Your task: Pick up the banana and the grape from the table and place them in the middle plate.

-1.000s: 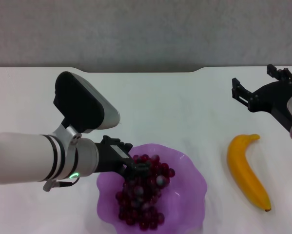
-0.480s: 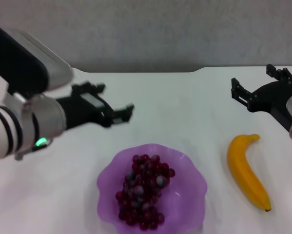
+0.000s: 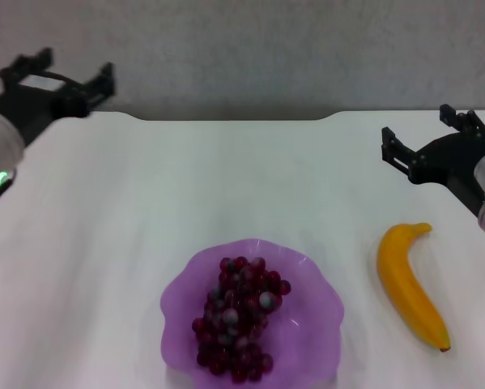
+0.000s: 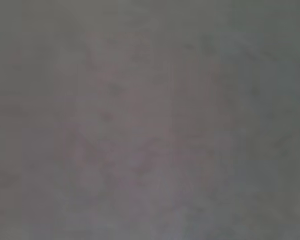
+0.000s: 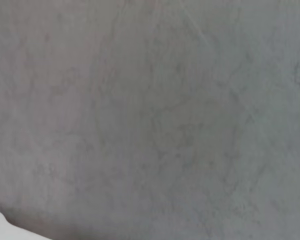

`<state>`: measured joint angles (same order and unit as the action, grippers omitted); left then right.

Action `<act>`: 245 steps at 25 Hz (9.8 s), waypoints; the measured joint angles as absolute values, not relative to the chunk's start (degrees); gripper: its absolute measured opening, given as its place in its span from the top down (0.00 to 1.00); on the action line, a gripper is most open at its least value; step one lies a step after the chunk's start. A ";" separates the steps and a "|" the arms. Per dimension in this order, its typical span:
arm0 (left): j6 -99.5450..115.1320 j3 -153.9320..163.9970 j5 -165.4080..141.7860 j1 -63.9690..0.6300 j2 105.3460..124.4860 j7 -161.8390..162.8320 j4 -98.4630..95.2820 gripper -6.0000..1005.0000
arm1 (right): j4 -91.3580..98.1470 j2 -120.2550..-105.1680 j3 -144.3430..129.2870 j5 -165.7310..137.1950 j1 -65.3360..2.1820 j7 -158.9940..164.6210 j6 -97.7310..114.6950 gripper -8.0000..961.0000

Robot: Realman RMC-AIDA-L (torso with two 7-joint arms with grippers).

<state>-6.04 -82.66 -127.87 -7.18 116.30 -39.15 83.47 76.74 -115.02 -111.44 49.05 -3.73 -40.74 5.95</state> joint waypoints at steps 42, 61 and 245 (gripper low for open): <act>-3.75 -89.40 -122.66 -4.45 116.27 -39.41 77.15 0.12 | 63.85 -114.97 -102.41 49.15 -11.28 -21.26 -16.67 0.08; -5.05 -90.05 -122.73 -4.43 116.23 -39.46 77.71 0.12 | 54.92 -115.05 -101.73 36.97 -20.05 -7.55 -24.39 0.08; 24.18 -68.20 -125.79 -4.76 115.86 -43.63 73.57 0.13 | 78.33 -114.96 -98.36 26.81 -6.06 -11.37 -7.53 0.15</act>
